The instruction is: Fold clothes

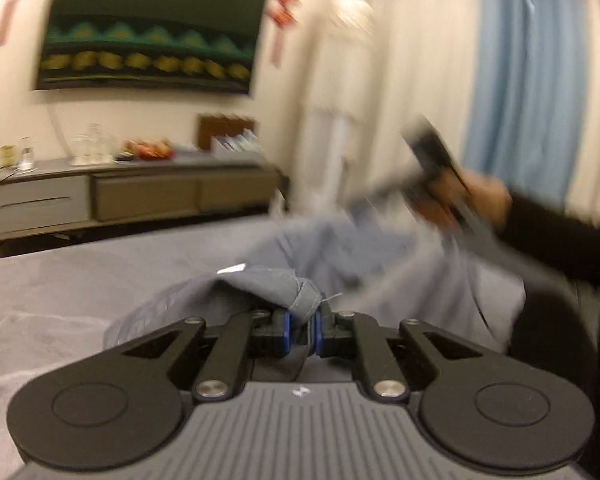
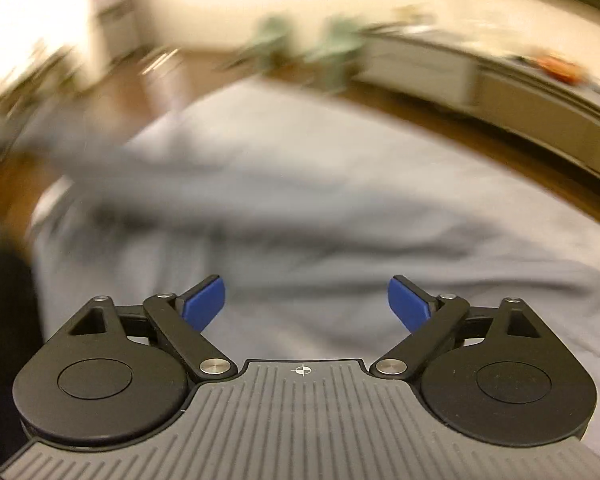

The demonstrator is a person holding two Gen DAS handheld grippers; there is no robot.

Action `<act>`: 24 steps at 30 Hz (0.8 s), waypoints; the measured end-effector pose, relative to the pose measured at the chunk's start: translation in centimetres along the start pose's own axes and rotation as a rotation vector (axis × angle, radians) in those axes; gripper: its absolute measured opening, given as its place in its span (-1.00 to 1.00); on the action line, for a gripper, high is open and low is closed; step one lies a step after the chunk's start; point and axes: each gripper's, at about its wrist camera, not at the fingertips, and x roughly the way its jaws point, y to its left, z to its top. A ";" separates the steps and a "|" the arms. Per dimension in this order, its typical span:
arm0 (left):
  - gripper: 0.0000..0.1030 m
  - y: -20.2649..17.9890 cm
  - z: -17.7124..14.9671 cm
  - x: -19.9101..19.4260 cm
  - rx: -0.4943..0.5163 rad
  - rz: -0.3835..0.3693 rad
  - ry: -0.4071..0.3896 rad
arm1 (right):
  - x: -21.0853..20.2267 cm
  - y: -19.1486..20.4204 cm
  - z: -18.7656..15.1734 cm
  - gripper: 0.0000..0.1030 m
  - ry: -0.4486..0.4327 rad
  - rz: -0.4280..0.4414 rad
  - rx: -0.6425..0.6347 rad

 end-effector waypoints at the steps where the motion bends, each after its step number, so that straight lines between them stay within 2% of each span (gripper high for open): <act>1: -0.79 -0.7 -0.5 0.2 0.024 -0.011 0.032 | 0.2 -1.6 1.0 0.86 -0.016 -0.022 0.067; 2: -0.79 -1.4 -1.0 0.3 0.047 -0.021 0.064 | 1.0 -3.2 1.7 0.94 -0.019 -0.037 0.149; 5: -0.79 -2.1 -2.8 0.5 0.087 -0.056 0.137 | 4.8 -7.4 3.3 0.95 0.026 -0.077 0.380; 7: -0.79 -2.6 -4.0 0.5 0.103 -0.083 0.179 | 8.2 -8.9 4.0 0.95 0.070 -0.097 0.447; 8: -0.79 -2.9 -4.5 0.6 0.126 -0.092 0.206 | 9.7 -8.8 4.3 0.95 0.092 -0.111 0.439; 10: -0.79 -3.4 -5.3 0.7 0.169 -0.100 0.256 | 12.8 -8.2 4.8 0.93 0.139 -0.145 0.402; 13: -0.78 -3.0 -5.2 1.2 0.189 -0.084 0.300 | 15.8 -6.6 4.1 0.93 0.238 -0.161 0.245; 14: -0.78 -2.5 -5.2 0.9 0.183 -0.070 0.297 | 16.5 -6.2 3.6 0.87 0.290 -0.157 0.207; 15: -0.78 -2.1 -5.2 0.6 0.177 -0.057 0.294 | 16.8 -6.0 2.8 0.65 0.347 -0.146 0.177; 17: -0.78 -0.9 -4.9 -0.2 0.148 -0.033 0.266 | 15.7 -5.1 1.0 0.35 0.421 -0.145 0.089; 20: -0.77 -0.1 -4.4 -1.4 0.133 -0.018 0.242 | 12.6 -3.6 -2.5 0.33 0.501 -0.122 -0.039; 23: -0.77 -0.1 -4.5 -1.8 0.134 -0.011 0.256 | 10.0 -2.1 -6.5 0.33 0.614 -0.096 -0.165; 24: -0.77 -0.1 -4.5 -1.5 0.136 -0.010 0.265 | 9.2 -1.7 -7.0 0.33 0.617 -0.091 -0.210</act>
